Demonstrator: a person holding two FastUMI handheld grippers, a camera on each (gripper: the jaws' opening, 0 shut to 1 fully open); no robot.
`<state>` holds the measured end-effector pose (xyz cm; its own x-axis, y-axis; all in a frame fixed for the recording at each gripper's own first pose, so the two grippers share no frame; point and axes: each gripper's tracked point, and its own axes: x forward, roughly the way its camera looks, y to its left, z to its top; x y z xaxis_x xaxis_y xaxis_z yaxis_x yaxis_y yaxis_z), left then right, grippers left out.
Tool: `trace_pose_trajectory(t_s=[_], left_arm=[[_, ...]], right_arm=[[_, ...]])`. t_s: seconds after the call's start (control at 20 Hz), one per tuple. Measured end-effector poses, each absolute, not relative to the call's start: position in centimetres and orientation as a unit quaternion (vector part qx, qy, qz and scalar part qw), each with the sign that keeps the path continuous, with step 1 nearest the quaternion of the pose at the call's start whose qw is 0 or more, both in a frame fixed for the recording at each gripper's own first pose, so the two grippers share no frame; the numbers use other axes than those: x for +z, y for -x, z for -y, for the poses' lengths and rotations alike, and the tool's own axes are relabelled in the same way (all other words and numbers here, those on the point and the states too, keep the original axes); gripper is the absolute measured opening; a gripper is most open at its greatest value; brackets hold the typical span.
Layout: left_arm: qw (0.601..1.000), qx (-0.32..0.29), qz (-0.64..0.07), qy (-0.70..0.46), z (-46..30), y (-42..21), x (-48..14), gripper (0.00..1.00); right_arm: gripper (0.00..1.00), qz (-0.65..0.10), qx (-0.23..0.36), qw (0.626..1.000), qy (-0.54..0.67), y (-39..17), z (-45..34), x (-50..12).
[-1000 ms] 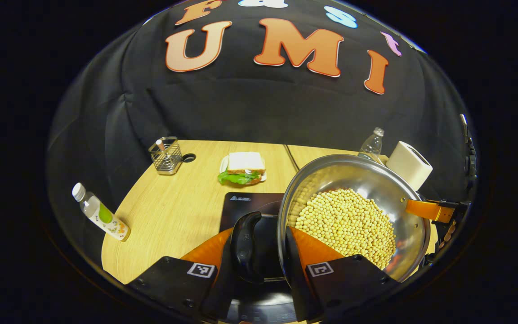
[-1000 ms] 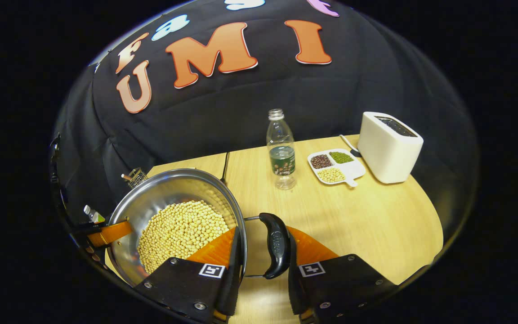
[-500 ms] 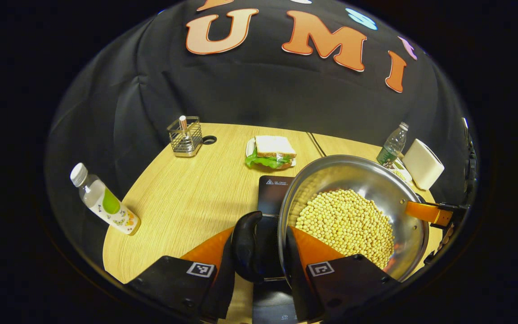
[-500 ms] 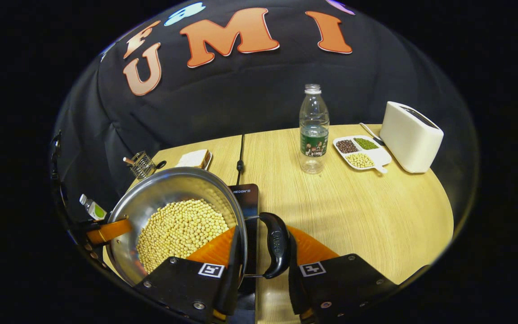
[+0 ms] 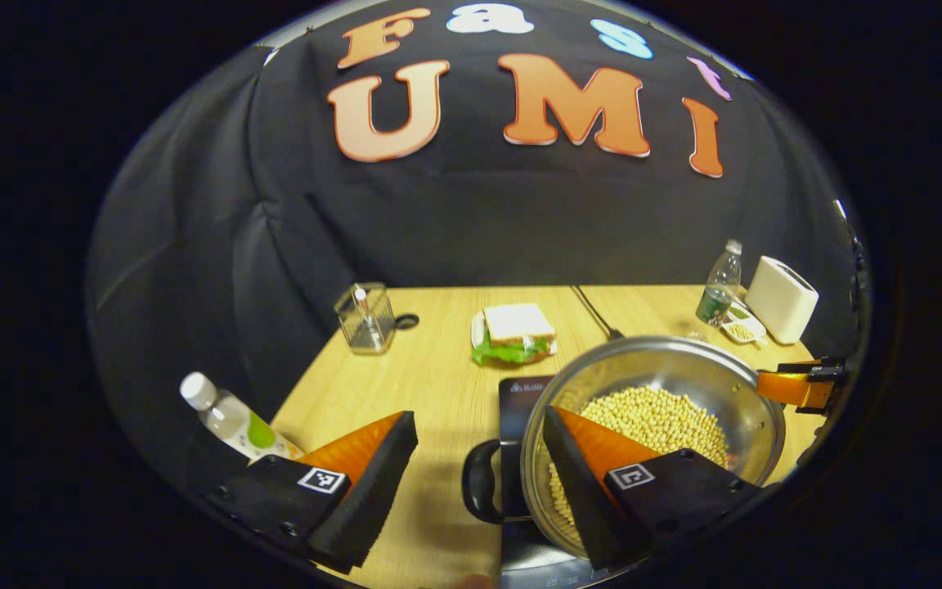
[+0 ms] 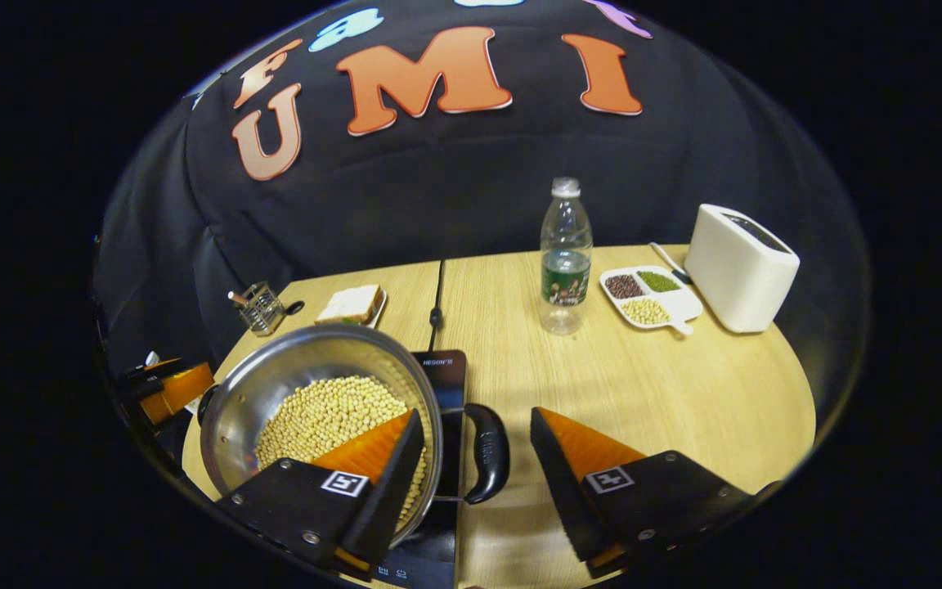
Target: First push the handle of the pot to place it horizontally, then grasp the pot with both hands and set it on the induction cooktop.
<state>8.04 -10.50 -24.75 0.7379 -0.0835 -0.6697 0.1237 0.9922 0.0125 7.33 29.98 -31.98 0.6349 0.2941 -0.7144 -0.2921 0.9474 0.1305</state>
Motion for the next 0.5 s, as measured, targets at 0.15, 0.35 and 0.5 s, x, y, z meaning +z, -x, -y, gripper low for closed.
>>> trace_pose_trajectory(t_s=[0.15, 0.35, 0.5], left_arm=[[0.949, -0.06, -0.309, -0.009, 11.8, -8.4, -19.2, 0.98], [0.971, -0.055, -0.231, 0.009, 11.6, -9.0, -10.1, 0.99], [0.978, -0.053, -0.197, 0.037, 10.9, -8.6, -4.3, 1.0]], right_arm=[[0.94, -0.354, 0.153, 0.922, -0.004, -8.2, -27.6, -27.4], [0.93, -0.281, 0.137, 0.95, 0.009, -9.0, -22.9, -20.0], [0.93, -0.234, 0.133, 0.963, 0.007, -8.8, -19.6, -14.4]])
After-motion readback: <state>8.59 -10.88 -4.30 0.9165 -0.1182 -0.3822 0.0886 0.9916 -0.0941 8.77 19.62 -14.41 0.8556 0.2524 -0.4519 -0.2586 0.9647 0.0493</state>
